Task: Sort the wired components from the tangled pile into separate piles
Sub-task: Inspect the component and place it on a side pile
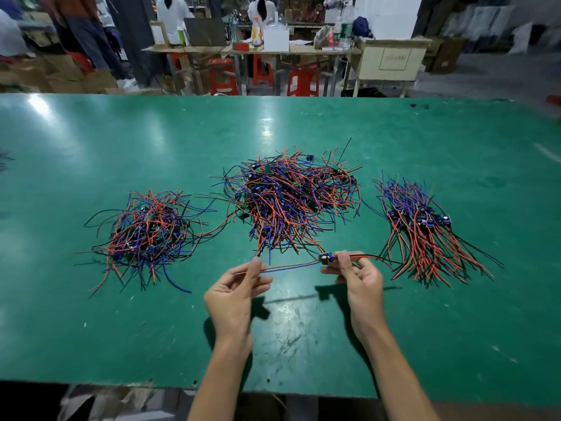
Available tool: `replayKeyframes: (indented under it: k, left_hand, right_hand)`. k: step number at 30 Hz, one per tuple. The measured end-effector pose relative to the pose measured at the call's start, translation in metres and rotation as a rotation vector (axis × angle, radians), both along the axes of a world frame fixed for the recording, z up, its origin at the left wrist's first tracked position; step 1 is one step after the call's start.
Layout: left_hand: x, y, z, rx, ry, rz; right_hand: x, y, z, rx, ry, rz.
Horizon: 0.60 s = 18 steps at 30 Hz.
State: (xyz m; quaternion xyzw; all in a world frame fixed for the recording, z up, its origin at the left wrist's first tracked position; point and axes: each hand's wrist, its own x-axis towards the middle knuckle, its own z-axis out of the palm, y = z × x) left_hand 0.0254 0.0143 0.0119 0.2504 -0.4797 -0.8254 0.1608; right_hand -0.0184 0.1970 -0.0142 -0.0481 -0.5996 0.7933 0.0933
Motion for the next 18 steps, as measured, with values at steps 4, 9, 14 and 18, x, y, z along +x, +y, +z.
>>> replayKeyframes:
  k: [4,9,14,18]
  left_hand:
    - [-0.004,-0.019,-0.003,-0.353,-0.031,0.204]
    - [-0.009,-0.013,0.017,-1.144,0.007,0.181]
    - [-0.036,0.023,0.026,-0.724,0.068,-0.572]
    - [-0.044,0.039,0.010,-0.424,0.104,-0.867]
  right_hand:
    - [-0.002,0.000,-0.001,0.017,0.016,-0.035]
    - [-0.002,-0.002,-0.005,0.157,0.044,0.049]
    - [-0.001,0.001,-0.006,0.443,0.108,0.044]
    - [-0.001,0.001,-0.002,0.563,0.126,-0.006]
